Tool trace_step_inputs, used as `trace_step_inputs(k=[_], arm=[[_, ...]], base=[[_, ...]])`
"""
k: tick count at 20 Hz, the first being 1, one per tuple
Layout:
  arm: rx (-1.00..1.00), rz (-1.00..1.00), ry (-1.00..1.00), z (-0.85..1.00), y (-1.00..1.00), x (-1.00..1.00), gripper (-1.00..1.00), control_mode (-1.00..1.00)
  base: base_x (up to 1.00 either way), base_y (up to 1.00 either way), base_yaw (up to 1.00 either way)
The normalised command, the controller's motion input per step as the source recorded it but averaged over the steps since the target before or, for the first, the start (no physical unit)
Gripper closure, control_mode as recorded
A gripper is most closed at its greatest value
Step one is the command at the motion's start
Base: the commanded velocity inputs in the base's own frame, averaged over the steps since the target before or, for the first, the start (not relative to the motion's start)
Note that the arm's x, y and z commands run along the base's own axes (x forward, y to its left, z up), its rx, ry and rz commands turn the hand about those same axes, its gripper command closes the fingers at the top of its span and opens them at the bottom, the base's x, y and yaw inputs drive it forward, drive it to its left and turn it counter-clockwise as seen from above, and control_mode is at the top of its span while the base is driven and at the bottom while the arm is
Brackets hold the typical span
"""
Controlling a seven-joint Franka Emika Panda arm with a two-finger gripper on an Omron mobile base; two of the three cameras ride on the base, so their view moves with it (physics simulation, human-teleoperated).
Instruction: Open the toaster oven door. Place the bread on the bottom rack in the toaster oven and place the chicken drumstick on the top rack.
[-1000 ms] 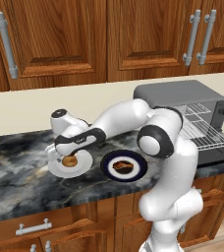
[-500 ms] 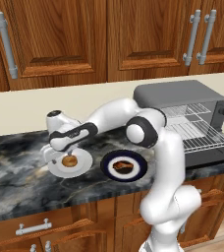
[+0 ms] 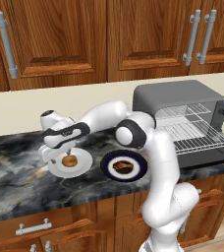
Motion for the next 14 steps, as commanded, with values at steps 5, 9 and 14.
trace_step_inputs(k=[5, 9, 14], arm=[[0.00, 0.00, 0.04, -0.11, -0.01, -0.09, -1.00, -1.00], [0.00, 0.00, 0.00, -0.04, -0.21, -0.15, -1.00, -1.00], [0.00, 0.00, 0.00, -0.01, -0.30, -0.14, -1.00, -1.00]], base=[[0.00, 0.00, 0.00], [0.00, 0.00, 0.00], [0.00, 0.00, 0.00]])
